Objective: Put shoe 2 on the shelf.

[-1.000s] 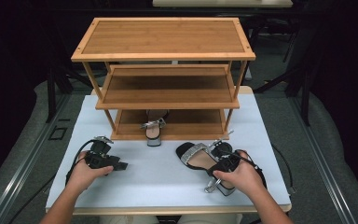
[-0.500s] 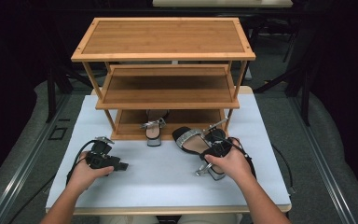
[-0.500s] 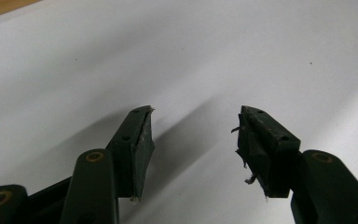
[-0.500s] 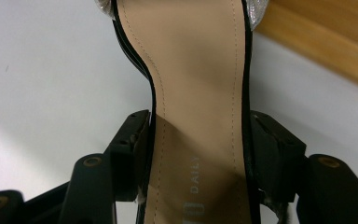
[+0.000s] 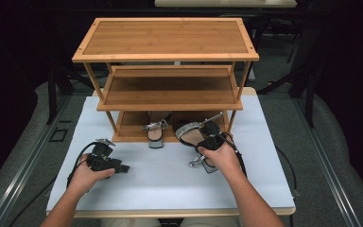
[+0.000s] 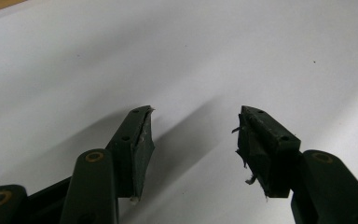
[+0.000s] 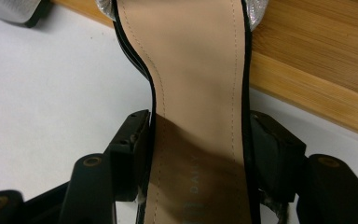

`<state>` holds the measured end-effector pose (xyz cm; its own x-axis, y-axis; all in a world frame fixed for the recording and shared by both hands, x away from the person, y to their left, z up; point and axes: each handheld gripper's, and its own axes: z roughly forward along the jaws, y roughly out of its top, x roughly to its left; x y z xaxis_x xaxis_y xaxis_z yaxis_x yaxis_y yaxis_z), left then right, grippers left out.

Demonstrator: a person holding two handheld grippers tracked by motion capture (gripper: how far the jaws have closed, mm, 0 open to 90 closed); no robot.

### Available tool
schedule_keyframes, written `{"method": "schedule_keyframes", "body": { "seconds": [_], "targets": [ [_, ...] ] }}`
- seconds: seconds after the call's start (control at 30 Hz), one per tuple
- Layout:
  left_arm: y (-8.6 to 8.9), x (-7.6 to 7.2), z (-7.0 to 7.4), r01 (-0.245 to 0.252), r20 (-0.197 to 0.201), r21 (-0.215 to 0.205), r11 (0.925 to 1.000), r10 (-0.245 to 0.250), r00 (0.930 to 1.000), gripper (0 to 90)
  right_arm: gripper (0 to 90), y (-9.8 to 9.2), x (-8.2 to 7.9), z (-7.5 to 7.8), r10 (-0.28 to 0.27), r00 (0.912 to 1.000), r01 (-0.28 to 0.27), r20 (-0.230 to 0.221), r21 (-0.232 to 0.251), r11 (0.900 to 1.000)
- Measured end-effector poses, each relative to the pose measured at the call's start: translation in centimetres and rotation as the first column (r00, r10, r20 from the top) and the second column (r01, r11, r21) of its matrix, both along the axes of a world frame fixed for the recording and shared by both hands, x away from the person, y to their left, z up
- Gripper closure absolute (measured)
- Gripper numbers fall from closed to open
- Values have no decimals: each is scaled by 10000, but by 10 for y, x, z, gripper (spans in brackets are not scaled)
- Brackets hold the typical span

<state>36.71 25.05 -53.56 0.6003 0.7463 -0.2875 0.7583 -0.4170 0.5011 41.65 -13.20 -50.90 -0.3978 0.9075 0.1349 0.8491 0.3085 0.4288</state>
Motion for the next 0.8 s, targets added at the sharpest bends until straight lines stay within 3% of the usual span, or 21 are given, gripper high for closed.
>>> {"method": "schedule_keyframes", "body": {
  "seconds": [0.13, 0.3, 0.57, 0.7, 0.8],
  "targets": [
    [0, 0, 0, -1, -27, 10, 10000, 1, 10000, 451, 417, 2, 1, 0, -1, 10000, 1, -35, 66, 10000],
    [0, 0, 0, 6, -30, 23, 10000, -6, 10000, 450, 408, 3, -2, -2, -18, 9996, 17, 279, 26, 10000],
    [-1, 0, -1, 15, -48, 39, 10000, -15, 10000, 443, 360, 4, -5, -2, 196, 9989, -194, 428, -33, 9998],
    [-1, 0, -2, -36, -41, 10, 10000, 36, 10000, 439, 360, 0, -9, 7, -54, 9969, 40, 785, 181, 9998],
    [-1, 0, -2, -7, -46, 66, 10000, 8, 10000, 439, 364, -6, -14, 14, 187, 9959, -228, 881, 453, 9987]
  ]
}}
